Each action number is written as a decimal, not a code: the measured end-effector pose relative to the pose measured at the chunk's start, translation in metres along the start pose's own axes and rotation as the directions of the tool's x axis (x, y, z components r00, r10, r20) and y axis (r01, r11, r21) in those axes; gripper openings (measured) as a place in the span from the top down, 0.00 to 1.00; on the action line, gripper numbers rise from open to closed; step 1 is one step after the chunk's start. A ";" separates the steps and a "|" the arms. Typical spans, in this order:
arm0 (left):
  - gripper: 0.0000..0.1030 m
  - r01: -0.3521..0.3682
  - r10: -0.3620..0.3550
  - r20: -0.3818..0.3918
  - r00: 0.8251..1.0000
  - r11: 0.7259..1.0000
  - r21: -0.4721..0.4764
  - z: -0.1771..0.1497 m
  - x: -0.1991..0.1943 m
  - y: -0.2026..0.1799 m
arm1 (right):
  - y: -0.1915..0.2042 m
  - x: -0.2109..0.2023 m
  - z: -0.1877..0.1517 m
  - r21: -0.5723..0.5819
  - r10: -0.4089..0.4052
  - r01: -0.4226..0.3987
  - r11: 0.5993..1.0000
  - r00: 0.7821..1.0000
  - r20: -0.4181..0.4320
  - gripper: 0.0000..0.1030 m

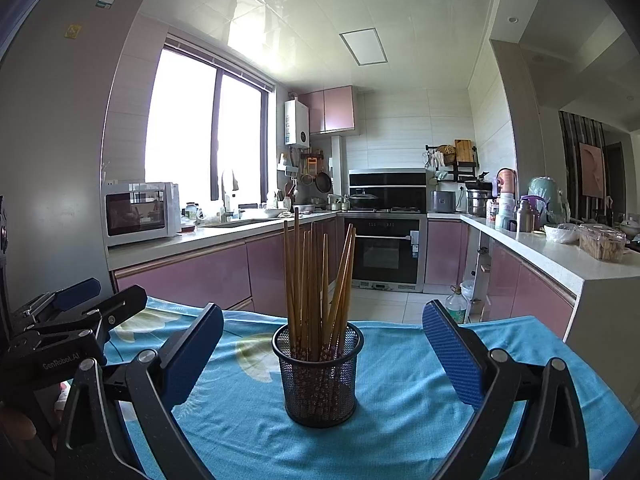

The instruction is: Organize utensils

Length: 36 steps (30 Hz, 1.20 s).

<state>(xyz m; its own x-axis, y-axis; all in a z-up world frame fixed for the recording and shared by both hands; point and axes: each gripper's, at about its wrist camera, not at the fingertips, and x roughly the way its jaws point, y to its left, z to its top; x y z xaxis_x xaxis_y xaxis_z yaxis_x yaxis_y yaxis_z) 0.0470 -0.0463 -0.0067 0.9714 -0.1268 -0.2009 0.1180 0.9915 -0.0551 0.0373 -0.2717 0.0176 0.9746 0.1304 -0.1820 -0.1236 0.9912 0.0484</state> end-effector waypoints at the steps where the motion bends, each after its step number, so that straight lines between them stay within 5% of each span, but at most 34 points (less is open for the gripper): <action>1: 0.05 0.000 0.000 -0.001 1.000 1.000 0.000 0.000 0.000 0.000 | 0.000 0.001 0.000 0.000 0.000 0.000 1.000 1.000 -0.001 0.06; 36: 0.05 0.003 -0.003 -0.002 1.000 1.000 -0.001 -0.002 0.001 -0.001 | 0.000 0.002 -0.002 0.007 0.001 -0.001 1.000 1.000 -0.004 0.06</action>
<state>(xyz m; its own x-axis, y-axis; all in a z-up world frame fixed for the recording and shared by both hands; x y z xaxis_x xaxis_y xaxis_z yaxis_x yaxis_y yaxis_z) 0.0477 -0.0477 -0.0090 0.9706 -0.1297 -0.2028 0.1206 0.9911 -0.0565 0.0388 -0.2714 0.0152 0.9739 0.1312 -0.1854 -0.1228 0.9909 0.0559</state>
